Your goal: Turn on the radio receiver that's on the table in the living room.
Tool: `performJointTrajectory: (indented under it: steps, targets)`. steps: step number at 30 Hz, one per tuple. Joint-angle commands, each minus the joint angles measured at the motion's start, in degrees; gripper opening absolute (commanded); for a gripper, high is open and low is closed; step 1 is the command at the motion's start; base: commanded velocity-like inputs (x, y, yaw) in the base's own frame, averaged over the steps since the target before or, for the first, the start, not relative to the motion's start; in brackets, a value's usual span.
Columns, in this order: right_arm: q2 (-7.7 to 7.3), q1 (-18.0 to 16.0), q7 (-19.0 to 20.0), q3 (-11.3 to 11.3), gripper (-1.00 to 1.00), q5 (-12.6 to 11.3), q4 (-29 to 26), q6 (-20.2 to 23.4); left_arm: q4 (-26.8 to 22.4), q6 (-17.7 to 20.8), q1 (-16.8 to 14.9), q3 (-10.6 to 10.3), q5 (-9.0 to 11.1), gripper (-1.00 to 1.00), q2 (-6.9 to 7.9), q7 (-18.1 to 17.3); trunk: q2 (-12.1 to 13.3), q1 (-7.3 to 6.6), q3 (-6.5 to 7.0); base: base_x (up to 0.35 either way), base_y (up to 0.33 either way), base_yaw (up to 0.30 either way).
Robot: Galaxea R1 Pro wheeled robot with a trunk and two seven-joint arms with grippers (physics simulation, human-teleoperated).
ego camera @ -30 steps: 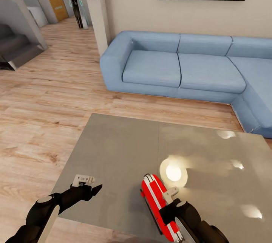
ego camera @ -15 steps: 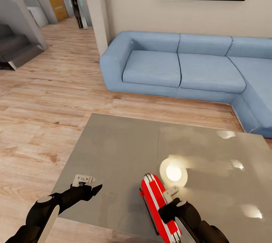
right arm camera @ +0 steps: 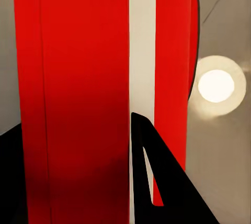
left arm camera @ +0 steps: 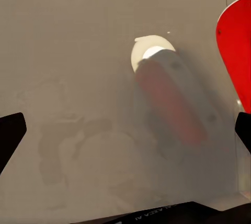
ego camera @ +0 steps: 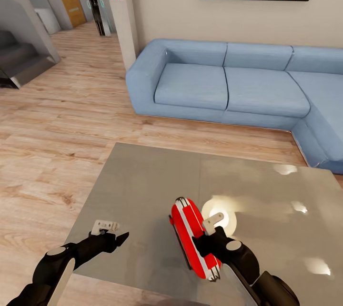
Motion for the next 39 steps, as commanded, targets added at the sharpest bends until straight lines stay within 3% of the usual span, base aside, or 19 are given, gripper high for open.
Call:
performJointTrajectory:
  steps: [1, 33, 39]
  targets:
    - [0.00, 0.0, 0.0, 0.0, -1.00, 0.1, -0.1, -0.1, 0.0, 0.0, 0.0, 0.0, 0.0, 1.00, 0.00, 0.0, 0.0, 0.00, 0.00, 0.000, 0.000, 0.000]
    - [0.32, 0.0, 0.4, -0.4, -1.00, 0.2, -0.5, 0.6, 0.0, 0.0, 0.0, 0.0, 0.1, 1.00, 0.00, 0.1, 0.0, 0.00, 0.02, 0.000, 0.000, 0.000]
    - [0.33, 0.0, 0.4, -1.4, -1.00, 0.2, -0.5, 0.5, 0.0, 0.0, 0.0, 0.0, 0.1, 1.00, 0.00, 0.1, 0.0, 0.00, 0.42, 0.000, 0.000, 0.031]
